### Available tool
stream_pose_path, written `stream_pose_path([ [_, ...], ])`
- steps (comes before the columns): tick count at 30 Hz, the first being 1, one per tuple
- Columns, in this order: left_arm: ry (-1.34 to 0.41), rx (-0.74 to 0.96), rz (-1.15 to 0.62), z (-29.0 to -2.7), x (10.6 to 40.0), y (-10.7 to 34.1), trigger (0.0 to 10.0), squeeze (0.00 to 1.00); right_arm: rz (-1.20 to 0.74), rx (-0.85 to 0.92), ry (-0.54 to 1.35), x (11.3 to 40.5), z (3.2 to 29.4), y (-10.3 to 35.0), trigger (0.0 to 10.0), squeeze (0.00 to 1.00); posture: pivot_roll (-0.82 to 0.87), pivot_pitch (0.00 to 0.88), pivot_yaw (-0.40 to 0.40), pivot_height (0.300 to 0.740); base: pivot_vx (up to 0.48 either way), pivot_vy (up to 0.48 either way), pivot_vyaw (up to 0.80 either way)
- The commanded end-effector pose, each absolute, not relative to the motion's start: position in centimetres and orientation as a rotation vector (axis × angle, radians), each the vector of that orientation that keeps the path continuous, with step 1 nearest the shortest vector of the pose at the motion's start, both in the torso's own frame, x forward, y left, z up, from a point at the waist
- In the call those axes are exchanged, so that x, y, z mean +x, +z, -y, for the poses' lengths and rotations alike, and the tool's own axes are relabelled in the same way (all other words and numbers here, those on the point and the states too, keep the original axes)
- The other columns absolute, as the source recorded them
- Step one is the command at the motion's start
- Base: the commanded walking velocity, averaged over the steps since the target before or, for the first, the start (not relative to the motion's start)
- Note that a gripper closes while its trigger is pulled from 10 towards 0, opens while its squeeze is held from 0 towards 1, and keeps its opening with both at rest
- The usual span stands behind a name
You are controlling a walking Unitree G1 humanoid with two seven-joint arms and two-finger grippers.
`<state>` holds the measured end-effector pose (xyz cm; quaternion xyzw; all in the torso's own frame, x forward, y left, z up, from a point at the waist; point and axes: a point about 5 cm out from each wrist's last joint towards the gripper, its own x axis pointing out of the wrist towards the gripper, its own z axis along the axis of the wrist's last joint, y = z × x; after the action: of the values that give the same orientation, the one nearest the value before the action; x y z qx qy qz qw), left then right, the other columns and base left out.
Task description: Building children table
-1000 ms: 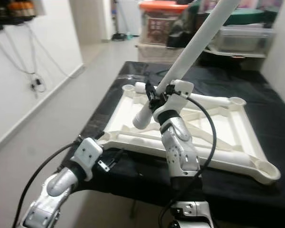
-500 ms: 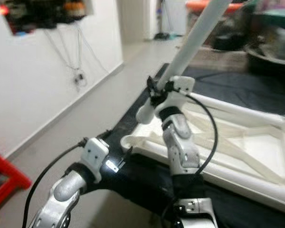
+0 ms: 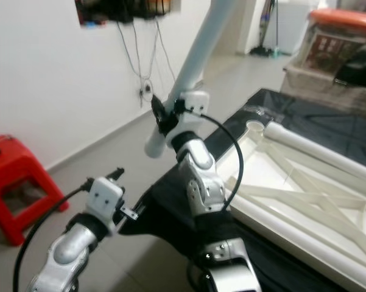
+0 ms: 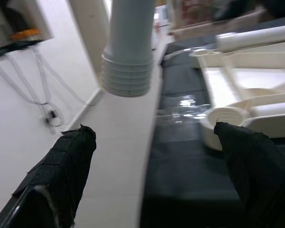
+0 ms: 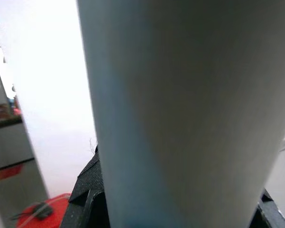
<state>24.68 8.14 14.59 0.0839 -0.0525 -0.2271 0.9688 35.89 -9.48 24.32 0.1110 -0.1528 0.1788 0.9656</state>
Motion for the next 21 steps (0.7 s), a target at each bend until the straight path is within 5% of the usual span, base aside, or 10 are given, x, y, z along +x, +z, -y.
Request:
stream_pose_path([
  [1,-0.460,0.164,0.100,-8.0,24.6,14.7,10.0,0.00,0.327,0.210,0.344,36.1,9.8,24.6,10.0,0.00,0.07,0.000,-0.050,0.740,0.000,0.000,0.00],
  [15,-0.469,0.137,0.079,-7.7,22.6,14.9,10.0,0.00,0.337,0.139,0.274,37.8,11.0,25.6,10.0,0.00,0.08,0.094,-0.054,0.740,0.000,0.000,-0.11],
  [21,-0.468,0.127,0.059,-7.6,22.0,14.9,10.0,0.00,0.338,0.104,0.238,38.4,11.4,25.9,10.0,0.00,0.09,0.121,-0.063,0.740,0.000,0.000,-0.80],
])
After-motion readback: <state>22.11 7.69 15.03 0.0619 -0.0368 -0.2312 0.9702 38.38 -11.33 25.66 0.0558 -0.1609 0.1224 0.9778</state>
